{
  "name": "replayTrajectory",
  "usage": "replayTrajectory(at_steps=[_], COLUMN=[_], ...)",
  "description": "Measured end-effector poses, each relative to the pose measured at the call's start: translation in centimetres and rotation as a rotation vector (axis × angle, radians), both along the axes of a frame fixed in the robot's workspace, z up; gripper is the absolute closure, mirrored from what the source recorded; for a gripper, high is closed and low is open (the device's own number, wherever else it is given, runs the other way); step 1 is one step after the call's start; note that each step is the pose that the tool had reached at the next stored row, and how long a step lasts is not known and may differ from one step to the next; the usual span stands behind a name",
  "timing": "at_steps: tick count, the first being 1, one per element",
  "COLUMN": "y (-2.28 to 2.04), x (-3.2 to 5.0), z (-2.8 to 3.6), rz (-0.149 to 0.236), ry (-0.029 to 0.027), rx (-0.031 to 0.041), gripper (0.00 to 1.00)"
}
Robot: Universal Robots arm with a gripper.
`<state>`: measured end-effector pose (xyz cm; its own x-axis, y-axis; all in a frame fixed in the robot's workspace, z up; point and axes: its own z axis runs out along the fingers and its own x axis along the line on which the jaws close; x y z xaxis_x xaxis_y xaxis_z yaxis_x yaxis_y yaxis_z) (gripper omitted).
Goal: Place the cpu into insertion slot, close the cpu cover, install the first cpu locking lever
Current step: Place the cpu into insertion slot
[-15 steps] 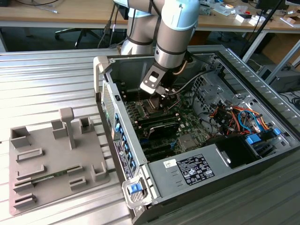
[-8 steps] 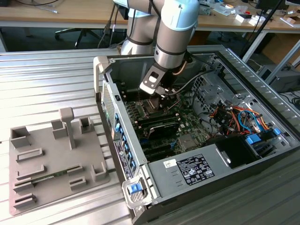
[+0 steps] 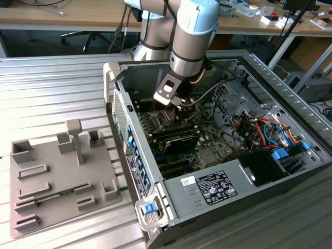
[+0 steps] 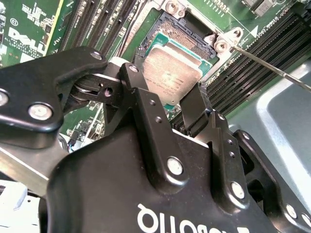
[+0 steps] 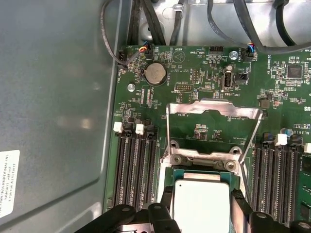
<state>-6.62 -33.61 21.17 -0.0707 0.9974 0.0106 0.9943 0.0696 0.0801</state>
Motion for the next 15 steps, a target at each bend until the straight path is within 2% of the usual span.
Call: replayTrajectory(at_steps=[2, 9, 15], y=[-0.01, 0.0, 0.0], x=[-0.08, -0.36, -0.37], z=[-0.19, -0.54, -0.99], rz=[-0.012, -0.014, -0.031], ry=[0.0001, 0.0, 0.0001], rx=[-0.0009, -0.0016, -0.0016], gripper=[0.45, 0.45, 0.45])
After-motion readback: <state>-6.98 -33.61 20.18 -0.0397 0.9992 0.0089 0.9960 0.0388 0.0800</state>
